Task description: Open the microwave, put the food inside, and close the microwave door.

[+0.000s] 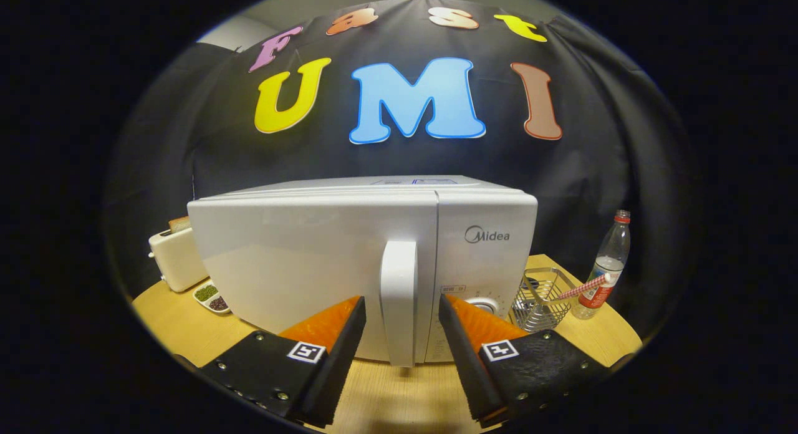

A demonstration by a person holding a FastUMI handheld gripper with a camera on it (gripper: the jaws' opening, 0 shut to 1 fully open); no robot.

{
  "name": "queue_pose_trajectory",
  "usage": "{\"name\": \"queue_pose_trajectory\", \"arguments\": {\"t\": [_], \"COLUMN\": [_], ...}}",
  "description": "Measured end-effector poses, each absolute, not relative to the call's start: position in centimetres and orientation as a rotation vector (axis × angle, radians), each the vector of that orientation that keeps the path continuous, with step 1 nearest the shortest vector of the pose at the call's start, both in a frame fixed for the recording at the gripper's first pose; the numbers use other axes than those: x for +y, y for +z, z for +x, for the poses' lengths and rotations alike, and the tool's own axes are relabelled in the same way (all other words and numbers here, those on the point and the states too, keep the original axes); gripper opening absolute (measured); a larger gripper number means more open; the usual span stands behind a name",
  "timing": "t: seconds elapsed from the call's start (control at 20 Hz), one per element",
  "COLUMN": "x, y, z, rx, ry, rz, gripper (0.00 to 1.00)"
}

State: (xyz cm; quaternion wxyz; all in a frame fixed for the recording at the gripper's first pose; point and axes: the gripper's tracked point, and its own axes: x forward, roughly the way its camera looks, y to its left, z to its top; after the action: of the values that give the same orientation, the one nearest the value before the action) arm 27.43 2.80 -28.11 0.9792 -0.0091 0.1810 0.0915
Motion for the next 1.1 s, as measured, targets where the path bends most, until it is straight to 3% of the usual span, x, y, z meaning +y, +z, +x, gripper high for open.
{"name": "queue_pose_trajectory", "arguments": {"t": [0.05,0.1,0.15,0.3,0.4,0.65,0.7,1.1], "x": [2.8,2.5,2.5,2.5,2.6,2.8,2.8,2.9], "y": [-28.3,-28.4,-28.3,-27.8,-28.0,-28.4,-28.0,-28.2], "z": [27.6,27.7,27.7,27.1,27.4,27.2,27.0,27.0], "rx": [0.372,0.37,0.368,0.373,0.384,0.432,0.43,0.47], "ry": [0.179,0.166,0.166,0.17,0.151,0.142,0.155,0.189], "rz": [-0.02,-0.03,-0.028,-0.006,-0.024,-0.005,-0.008,-0.025], "gripper": [0.76,0.69,0.54,0.53,0.28,0.21,0.12,0.08]}}
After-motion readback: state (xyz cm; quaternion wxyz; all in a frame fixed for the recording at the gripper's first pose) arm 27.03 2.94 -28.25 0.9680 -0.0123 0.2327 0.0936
